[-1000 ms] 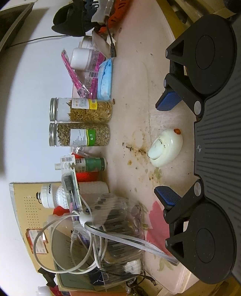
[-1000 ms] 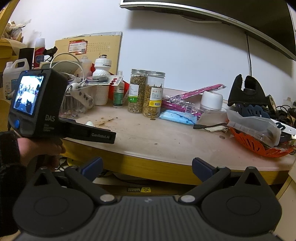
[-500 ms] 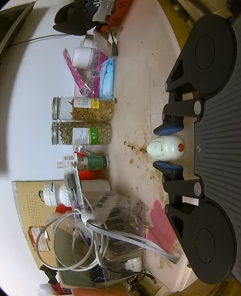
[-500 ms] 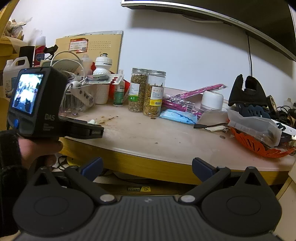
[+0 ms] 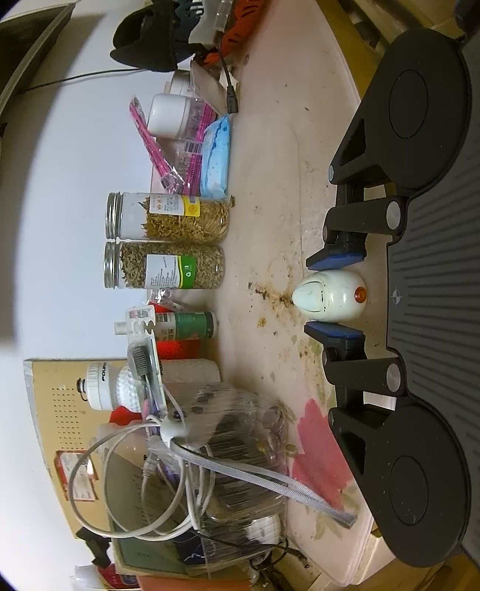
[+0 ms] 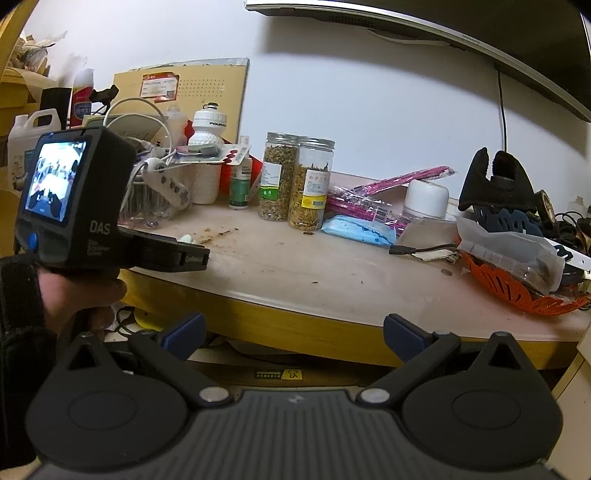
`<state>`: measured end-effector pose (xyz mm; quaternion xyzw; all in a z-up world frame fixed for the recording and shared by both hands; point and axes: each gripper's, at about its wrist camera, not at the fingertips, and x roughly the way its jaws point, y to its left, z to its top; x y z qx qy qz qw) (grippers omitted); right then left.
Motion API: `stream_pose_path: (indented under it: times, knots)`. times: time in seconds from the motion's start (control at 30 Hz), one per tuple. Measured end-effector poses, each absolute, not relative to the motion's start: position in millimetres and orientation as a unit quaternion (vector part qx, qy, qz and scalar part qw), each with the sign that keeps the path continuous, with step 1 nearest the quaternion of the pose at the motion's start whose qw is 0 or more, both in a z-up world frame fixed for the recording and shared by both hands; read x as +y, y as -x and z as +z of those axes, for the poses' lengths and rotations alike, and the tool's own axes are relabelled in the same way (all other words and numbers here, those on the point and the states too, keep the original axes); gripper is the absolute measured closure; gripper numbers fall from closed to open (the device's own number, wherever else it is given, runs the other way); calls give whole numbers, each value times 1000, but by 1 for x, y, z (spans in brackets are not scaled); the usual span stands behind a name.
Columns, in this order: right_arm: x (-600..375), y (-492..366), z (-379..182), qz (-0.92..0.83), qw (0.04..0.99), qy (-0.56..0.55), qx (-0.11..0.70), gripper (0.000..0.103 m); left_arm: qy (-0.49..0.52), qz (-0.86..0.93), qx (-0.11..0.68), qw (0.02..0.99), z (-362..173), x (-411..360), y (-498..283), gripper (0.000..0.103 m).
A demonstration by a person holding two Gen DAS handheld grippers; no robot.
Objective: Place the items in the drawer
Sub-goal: 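Lift the white bottle with the left gripper and carry it toward the drawer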
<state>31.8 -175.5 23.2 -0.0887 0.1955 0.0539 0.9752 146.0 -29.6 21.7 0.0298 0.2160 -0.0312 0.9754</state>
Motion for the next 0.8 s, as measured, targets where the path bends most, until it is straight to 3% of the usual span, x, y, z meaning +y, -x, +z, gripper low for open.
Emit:
stream_pose_path:
  times: [0.8]
  knots:
    - [-177,-30,19,39,973,100,203,0,-42,-41,202,978,39,-26,-85,74]
